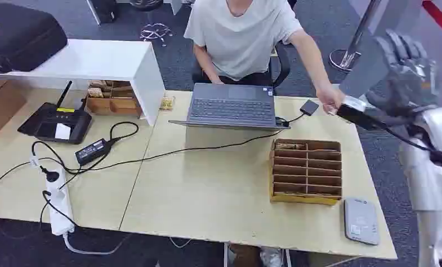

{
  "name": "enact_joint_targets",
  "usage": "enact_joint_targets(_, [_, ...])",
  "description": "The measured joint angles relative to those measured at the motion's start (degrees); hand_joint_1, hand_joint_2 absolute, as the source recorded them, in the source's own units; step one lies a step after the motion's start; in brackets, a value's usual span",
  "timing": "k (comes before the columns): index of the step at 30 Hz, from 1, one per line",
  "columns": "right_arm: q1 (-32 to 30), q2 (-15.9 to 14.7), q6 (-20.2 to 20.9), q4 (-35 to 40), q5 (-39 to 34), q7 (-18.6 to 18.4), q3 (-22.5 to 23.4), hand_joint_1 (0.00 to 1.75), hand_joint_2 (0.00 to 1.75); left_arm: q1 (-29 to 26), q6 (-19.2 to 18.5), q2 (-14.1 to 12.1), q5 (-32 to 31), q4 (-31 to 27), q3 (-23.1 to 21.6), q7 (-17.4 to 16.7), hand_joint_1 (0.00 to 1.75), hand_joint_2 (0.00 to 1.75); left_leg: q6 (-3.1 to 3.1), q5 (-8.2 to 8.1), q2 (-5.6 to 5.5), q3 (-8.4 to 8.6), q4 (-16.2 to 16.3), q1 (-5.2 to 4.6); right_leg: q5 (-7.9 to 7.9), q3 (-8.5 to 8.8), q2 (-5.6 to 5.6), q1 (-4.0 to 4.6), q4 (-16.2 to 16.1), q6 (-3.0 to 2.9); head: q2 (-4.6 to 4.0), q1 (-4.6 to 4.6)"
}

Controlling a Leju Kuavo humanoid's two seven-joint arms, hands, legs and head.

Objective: Pass the card to the sensor for recognition and then transmit it.

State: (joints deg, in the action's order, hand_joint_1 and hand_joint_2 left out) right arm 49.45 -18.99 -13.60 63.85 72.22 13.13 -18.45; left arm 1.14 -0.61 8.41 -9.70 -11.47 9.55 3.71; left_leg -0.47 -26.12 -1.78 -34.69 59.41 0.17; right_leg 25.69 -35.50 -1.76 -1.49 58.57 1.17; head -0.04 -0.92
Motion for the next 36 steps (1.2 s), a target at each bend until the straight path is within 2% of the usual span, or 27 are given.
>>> enact_joint_targets(2, [4.9, 0.09, -0.42, -2.34, -0.88, -3.5, -12.81, 0.0, 1.75, -0.68, -0.02, -0.02, -0.28, 0.0, -0.57, -0.06, 0.0, 1.75, -0.2, 0.09, -0.96, -0.19, -0.04, 0.34, 0.13, 0.3, 0.94, 0.26, 0.02, -0.2, 0.0, -0.05])
enact_joint_targets(3, [6.4, 0.18, -0.57, -3.35, -1.31, -4.62, -17.01, 0.0, 1.75, -0.98, 0.0, -0.07, -0.35, 0.0, -0.83, -0.08, 0.0, 1.75, -0.22, 0.1, -1.1, -0.28, -0.05, 0.4, 0.15, 0.3, 1.13, 0.38, 0.06, -0.23, 0.0, -0.07])
enact_joint_targets(4, [7.54, 0.33, -0.68, -4.32, -1.86, -5.39, -20.8, 0.0, 1.75, -1.12, 0.0, -0.09, -0.55, 0.04, -1.03, -0.09, 0.0, 1.75, -0.22, 0.1, -1.13, -0.39, -0.08, 0.4, 0.15, 0.25, 1.17, 0.41, 0.08, -0.24, 0.0, -0.04])
enact_joint_targets(6, [9.35, 0.68, -0.87, -5.58, -2.63, -6.11, -24.01, 0.0, 1.75, -1.13, 0.0, -0.04, -0.68, 0.24, -1.36, -0.15, 0.0, 1.75, -0.29, 0.05, -1.07, -0.53, -0.15, 0.4, 0.15, 0.15, 1.12, 0.41, 0.09, -0.26, 0.0, -0.02])
enact_joint_targets(10, [12.51, 0.77, -1.25, -7.11, -3.87, -6.52, -27.67, 0.0, 1.75, -1.12, -0.02, 0.02, -0.81, 0.33, -1.6, -0.65, 0.0, 1.75, -0.41, -0.08, -0.81, -0.51, -0.16, 0.4, 0.16, 0.13, 0.86, 0.4, 0.0, -0.27, 0.0, -0.04])
enact_joint_targets(15, [13.86, 0.77, -1.36, -8.12, -4.79, -6.81, -30.07, 0.0, 1.75, -1.12, -0.02, 0.04, -0.87, 0.35, -1.66, -0.76, 0.0, 1.75, -0.37, -0.1, -0.82, -0.52, -0.14, 0.38, 0.15, 0.14, 0.89, 0.39, -0.04, -0.25, 0.0, -0.07])
enact_joint_targets(31, [14.29, 0.77, -2.36, -9.63, -6.23, -7.62, -32.52, 0.0, 1.75, -1.12, -0.06, 0.07, -1.18, 0.35, -1.68, -0.92, 0.0, 1.75, -0.38, -0.11, -0.75, -0.5, -0.14, 0.38, 0.14, 0.1, 0.82, 0.41, -0.03, -0.26, 0.0, -0.07])
enact_joint_targets(34, [14.31, 0.83, -2.75, -9.97, -6.36, -8.78, -32.83, 0.02, 1.75, -1.11, -0.08, 0.09, -1.31, 0.35, -1.7, -0.94, 0.0, 1.75, -0.38, -0.11, -0.75, -0.51, -0.14, 0.38, 0.14, 0.11, 0.83, 0.41, -0.03, -0.26, 0.0, -0.07])
enact_joint_targets(35, [14.32, 0.96, -3.11, -10.24, -6.39, -9.19, -32.96, 1.75, 1.75, -1.11, -0.39, 0.09, -1.29, 0.35, -1.71, -0.89, 0.0, 1.75, -0.38, -0.11, -0.75, -0.51, -0.14, 0.38, 0.14, 0.11, 0.82, 0.41, -0.03, -0.26, 0.0, -0.07])
enact_joint_targets(36, [14.31, 1.18, -3.54, -10.55, -6.47, -9.54, -33.0, 1.75, 1.75, -1.12, -1.07, 0.09, -1.22, 0.35, -1.71, -0.5, 0.0, 1.75, -0.38, -0.11, -0.74, -0.51, -0.14, 0.38, 0.13, 0.11, 0.82, 0.41, -0.03, -0.26, 0.0, -0.07])
